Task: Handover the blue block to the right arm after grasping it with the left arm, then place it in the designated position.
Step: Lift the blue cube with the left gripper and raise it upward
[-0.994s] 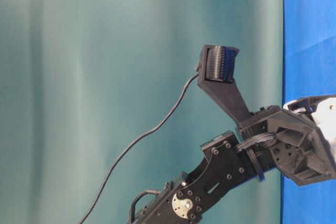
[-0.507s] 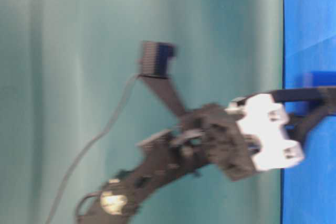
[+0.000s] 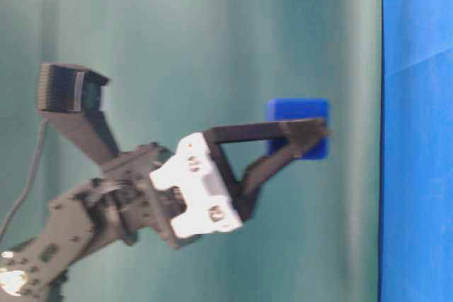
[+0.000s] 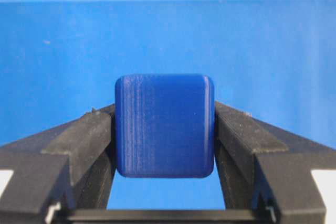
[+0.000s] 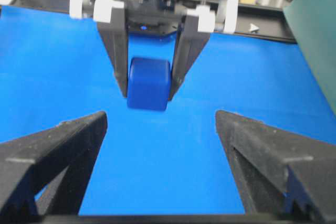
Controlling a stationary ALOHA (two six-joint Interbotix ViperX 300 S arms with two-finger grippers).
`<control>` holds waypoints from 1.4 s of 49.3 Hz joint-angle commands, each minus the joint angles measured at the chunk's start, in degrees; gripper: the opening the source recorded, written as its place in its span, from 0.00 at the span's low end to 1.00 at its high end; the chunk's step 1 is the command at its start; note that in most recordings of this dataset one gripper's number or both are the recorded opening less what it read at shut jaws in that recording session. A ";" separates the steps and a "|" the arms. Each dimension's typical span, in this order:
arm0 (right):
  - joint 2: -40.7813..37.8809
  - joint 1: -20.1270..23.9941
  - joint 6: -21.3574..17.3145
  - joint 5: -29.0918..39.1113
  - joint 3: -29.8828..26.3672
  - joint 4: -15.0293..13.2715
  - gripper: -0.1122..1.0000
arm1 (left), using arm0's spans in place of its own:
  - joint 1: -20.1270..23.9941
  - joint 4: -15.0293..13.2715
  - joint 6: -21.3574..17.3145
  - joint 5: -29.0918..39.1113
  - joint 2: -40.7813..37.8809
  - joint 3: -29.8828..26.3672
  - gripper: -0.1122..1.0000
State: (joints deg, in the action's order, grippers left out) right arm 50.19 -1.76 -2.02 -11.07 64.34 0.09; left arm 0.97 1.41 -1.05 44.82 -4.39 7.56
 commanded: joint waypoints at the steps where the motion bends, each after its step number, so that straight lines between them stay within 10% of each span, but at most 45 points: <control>1: -0.26 0.00 0.09 -0.26 -1.49 0.00 0.96 | -0.18 0.35 -0.18 1.58 2.55 -2.99 0.51; 69: -0.26 0.00 0.00 -0.26 -1.67 0.00 0.96 | -0.18 0.44 -1.41 3.87 3.96 -4.31 0.51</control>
State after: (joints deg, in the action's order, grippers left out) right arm 50.19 -1.67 -2.02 -11.07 64.34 0.09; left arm 0.97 1.67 -2.55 49.04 -2.81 3.96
